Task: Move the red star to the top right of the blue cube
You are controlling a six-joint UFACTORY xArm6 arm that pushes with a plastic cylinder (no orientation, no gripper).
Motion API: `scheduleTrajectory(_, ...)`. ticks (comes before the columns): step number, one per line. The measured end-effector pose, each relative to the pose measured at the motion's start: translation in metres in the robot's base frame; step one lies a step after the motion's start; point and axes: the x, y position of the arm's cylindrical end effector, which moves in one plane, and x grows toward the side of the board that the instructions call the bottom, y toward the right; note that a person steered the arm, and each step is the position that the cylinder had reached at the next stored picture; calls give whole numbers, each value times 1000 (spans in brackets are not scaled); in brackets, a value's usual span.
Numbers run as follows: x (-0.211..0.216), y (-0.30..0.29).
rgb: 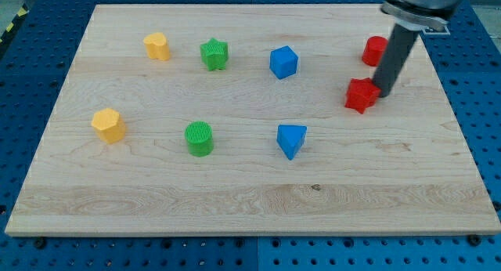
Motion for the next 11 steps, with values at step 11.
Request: scheduleTrajectory(11, -46, -39)
